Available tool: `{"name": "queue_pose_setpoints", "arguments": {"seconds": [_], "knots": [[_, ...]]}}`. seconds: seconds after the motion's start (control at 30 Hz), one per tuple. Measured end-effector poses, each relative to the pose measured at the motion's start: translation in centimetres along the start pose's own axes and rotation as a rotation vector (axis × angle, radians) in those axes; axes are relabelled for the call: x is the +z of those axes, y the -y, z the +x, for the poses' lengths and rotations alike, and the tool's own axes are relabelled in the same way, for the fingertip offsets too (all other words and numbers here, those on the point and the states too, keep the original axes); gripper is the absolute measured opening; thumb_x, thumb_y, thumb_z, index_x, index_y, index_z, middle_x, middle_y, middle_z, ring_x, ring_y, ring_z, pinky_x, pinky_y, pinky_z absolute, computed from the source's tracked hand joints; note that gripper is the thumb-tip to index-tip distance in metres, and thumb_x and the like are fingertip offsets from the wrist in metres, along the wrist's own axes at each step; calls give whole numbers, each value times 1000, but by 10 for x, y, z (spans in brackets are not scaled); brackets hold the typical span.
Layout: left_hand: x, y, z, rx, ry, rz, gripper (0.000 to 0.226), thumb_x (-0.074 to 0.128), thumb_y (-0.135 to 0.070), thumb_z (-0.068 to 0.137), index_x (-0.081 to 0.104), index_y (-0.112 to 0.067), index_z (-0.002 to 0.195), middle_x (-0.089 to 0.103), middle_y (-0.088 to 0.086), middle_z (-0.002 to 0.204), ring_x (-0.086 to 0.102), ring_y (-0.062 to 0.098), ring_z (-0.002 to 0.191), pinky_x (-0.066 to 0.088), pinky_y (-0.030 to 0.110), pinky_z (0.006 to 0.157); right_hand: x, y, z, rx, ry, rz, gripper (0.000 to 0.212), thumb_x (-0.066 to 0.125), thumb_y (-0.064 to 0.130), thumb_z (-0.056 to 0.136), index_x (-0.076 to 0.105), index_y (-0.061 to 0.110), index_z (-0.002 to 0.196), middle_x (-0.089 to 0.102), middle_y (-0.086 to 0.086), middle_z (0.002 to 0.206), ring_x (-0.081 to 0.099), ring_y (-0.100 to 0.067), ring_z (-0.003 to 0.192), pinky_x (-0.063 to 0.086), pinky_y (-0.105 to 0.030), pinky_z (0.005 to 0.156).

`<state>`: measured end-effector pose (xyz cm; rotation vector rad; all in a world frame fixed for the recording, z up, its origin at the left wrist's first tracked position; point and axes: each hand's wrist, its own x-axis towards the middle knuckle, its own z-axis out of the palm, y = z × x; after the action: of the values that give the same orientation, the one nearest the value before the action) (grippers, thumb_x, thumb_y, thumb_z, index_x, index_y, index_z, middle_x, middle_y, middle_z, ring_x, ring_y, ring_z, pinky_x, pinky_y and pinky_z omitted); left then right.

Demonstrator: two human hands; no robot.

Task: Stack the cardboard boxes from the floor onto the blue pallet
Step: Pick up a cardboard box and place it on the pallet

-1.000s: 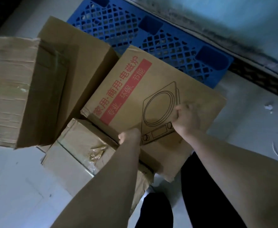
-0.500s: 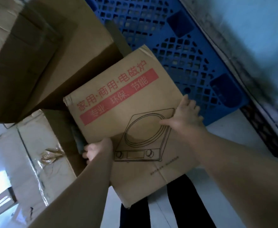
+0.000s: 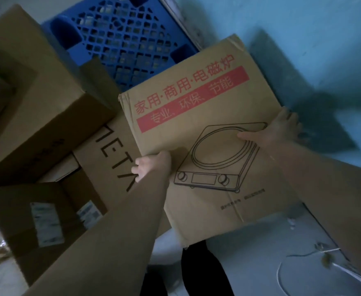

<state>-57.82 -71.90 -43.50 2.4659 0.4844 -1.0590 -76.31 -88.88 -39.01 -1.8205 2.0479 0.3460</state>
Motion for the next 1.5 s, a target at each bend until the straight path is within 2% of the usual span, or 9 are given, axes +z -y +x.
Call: {"name": "queue_pose_setpoints", "arguments": {"seconds": [0.13, 0.33, 0.5, 0.67, 0.8, 0.9, 1.1, 1.37, 1.5], "knots": [[44, -29, -17, 29, 54, 34, 69, 53, -31, 80, 33, -3, 140, 34, 14, 139, 41, 34, 123, 37, 42, 107, -30, -21, 34, 18, -65, -3, 132, 84, 64, 48, 18, 10, 148, 25, -13, 152, 25, -36, 140, 17, -70, 108], [75, -12, -42, -29, 160, -48, 75, 59, -34, 75, 34, -6, 140, 38, 12, 137, 47, 32, 112, 47, 47, 97, -38, -36, 61, -47, -86, -21, 131, 88, 55, 49, 17, 12, 149, 24, -13, 153, 24, -36, 141, 15, -66, 111], [107, 40, 50, -81, 151, -96, 92, 65, -42, 40, 54, -12, 126, 57, 7, 116, 63, 32, 96, 54, 49, 83, 11, -33, 67, -80, 64, 34, 126, 88, 45, 59, 10, 11, 153, 19, -12, 157, 20, -32, 144, 21, -60, 113], [66, 29, 5, -45, 264, -165, 45, 67, -19, 77, 52, -5, 117, 57, 9, 109, 55, 21, 80, 53, 39, 83, 72, -19, 43, -227, 212, 64, 117, 80, 45, 72, 5, 7, 153, 7, -10, 161, 10, -28, 148, 18, -45, 119], [35, 26, 4, -14, 308, -217, 30, 64, -12, 86, 53, -4, 112, 52, 6, 102, 45, 15, 71, 51, 37, 86, 105, 9, -15, -319, 273, 136, 104, 82, 35, 72, 21, 7, 151, 25, -14, 154, 28, -29, 140, 28, -38, 114], [-11, 36, 12, 28, 255, -187, 45, 62, -16, 87, 47, -2, 127, 53, 8, 118, 57, 25, 94, 52, 38, 90, 119, 36, -67, -381, 324, 102, 99, 81, 33, 73, 25, 5, 149, 33, -13, 151, 38, -31, 136, 38, -41, 108], [-131, 87, 32, 151, 96, -93, 59, 55, -11, 87, 35, -6, 142, 42, 13, 141, 46, 33, 125, 45, 44, 103, 145, 112, -202, -607, 460, 74, 65, 72, 33, 82, 44, 10, 136, 43, -11, 140, 51, -32, 120, 44, -34, 92], [-308, 186, 68, 432, -500, 9, 51, 54, -4, 87, 45, -19, 135, 46, 2, 137, 44, 23, 126, 44, 42, 102, 181, 189, -370, -659, 766, 77, 53, 46, 48, 97, 47, 14, 138, 52, -7, 139, 50, -25, 125, 42, -33, 97], [-367, 236, 108, 273, -655, 78, 64, 56, -12, 84, 31, -16, 143, 28, 5, 149, 30, 28, 133, 31, 45, 107, 203, 211, -419, -561, 799, 167, 62, 41, 54, 97, 39, 15, 145, 49, -7, 142, 50, -27, 125, 42, -32, 96]]}}
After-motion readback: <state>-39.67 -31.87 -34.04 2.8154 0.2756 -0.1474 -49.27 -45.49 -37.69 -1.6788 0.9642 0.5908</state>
